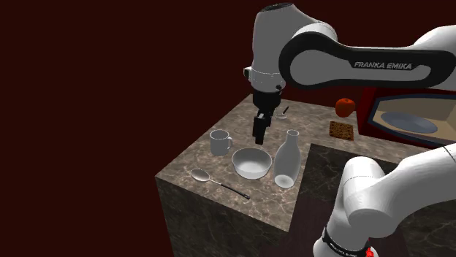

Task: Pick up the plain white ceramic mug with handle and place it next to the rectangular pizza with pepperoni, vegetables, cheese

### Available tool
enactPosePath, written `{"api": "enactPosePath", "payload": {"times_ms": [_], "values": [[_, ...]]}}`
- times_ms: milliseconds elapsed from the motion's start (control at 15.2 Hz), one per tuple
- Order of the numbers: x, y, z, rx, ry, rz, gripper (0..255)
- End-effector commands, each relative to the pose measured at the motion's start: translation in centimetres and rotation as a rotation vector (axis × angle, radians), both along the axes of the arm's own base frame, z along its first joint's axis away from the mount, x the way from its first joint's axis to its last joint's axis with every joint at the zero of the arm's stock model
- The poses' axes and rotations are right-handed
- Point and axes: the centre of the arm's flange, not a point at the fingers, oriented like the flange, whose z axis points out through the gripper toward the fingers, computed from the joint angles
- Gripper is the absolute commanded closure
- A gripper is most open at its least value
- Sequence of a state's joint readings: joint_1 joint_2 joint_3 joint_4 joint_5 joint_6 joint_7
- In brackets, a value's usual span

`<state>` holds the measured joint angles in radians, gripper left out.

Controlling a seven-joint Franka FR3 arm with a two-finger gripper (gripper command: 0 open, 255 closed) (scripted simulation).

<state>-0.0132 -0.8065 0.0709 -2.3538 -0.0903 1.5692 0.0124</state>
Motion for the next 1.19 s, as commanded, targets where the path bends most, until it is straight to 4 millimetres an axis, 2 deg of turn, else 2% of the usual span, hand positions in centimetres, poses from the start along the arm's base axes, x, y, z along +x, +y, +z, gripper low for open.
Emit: {"api": "enactPosePath", "payload": {"times_ms": [0, 1122], "values": [[0.0, 0.0, 0.0, 0.000, 0.000, 0.000, 0], [15.5, -12.7, -11.0, 0.070, -0.014, -0.026, 0]]}}
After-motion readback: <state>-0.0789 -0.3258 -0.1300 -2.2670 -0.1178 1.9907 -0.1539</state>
